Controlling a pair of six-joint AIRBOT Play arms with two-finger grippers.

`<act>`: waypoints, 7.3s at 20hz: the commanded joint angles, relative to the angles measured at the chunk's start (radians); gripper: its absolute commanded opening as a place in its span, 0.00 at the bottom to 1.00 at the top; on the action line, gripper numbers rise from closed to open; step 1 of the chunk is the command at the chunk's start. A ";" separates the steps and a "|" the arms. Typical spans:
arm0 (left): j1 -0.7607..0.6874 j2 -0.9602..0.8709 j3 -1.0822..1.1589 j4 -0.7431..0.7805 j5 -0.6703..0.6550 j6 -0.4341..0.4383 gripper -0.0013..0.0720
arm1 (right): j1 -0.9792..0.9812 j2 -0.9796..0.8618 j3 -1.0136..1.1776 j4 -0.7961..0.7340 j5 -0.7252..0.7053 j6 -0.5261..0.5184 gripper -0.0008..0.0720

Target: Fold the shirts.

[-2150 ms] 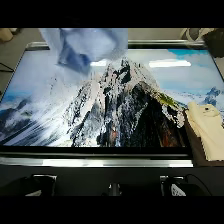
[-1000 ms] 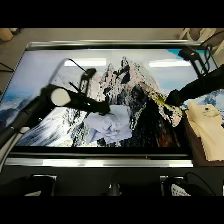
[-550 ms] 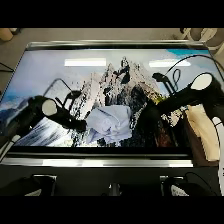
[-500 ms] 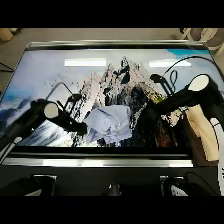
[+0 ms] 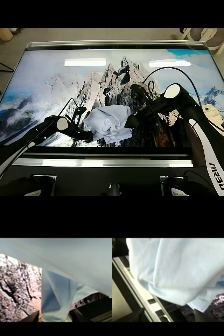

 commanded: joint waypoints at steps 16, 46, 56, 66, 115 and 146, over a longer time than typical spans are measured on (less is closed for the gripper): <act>0.239 0.450 0.553 0.404 -0.147 -0.056 0.05 | -0.275 0.267 0.584 0.026 -0.203 -0.089 0.04; 0.262 0.462 0.108 0.224 0.098 -0.124 0.05 | -0.311 -0.150 0.132 0.175 -0.208 -0.065 0.44; 0.263 0.463 0.108 0.224 0.129 -0.113 0.05 | -0.328 0.064 -0.008 -0.163 0.128 -0.071 0.81; 0.261 0.496 0.108 0.201 0.129 -0.113 0.05 | -0.036 -0.001 -0.344 -0.004 -0.406 0.063 0.89; 0.394 -0.156 0.605 0.365 -0.124 -0.206 0.06 | -0.200 -0.444 0.694 -0.253 -0.200 0.136 0.05; 0.756 0.000 -0.050 0.005 -0.304 0.173 0.55 | -0.461 -0.388 0.616 -0.270 0.323 -0.011 0.50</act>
